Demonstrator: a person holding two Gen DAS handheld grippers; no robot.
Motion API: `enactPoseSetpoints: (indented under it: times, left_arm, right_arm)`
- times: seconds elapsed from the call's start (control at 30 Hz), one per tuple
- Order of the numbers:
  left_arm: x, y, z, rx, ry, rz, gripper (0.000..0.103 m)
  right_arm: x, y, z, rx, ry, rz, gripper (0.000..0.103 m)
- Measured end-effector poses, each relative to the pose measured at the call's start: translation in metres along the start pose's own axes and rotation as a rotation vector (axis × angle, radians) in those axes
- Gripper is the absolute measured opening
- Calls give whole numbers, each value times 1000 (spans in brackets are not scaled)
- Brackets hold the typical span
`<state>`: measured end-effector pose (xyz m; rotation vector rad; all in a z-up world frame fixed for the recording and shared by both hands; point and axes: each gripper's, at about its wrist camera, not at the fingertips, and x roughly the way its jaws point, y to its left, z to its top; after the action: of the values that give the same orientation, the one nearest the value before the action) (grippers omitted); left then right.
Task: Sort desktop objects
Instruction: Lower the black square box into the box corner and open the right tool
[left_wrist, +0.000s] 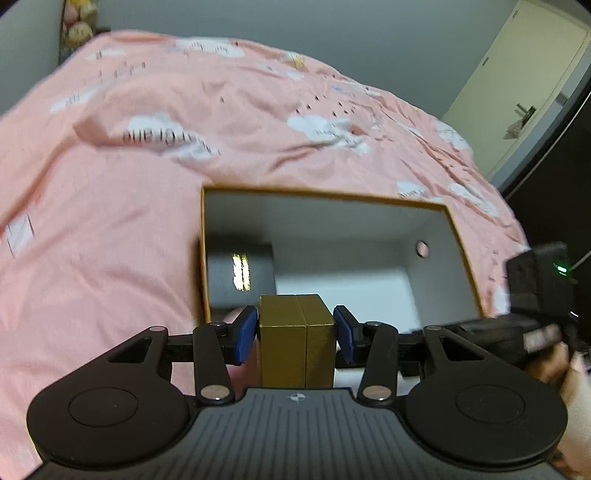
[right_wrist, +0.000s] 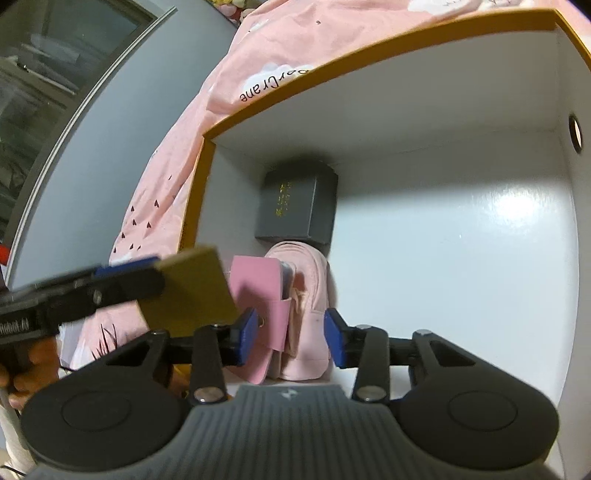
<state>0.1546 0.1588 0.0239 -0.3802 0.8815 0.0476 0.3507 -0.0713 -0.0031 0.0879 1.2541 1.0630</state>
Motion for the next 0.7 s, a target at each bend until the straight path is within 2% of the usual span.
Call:
enactPoseSetpoints:
  times: [0.17,0.2,0.37,0.47,0.6,0.7]
  left_arm:
    - [18,-25,19,158,-60,149,52]
    - [23,-30,22,195,-65,173,52]
    - [47,-44,22,345,-56,246,52]
    - [59,-54,13,485,-69,294,52]
    - [76,-72,-5,707,-92,404,52]
    - [87,-80,-19,830,-91,450,52]
  right_arm:
    - [4,10,16,-80,-40,-75,35]
    - [7,12,20,-99,-42,-89,32]
    - [21,12,38,-143,-40,-144,24]
    - [26,10,43,-166,-39,-174,24]
    - [27,5,43,-172,-31,-192,24]
    - [28,2,44,-169,-27,-203,24]
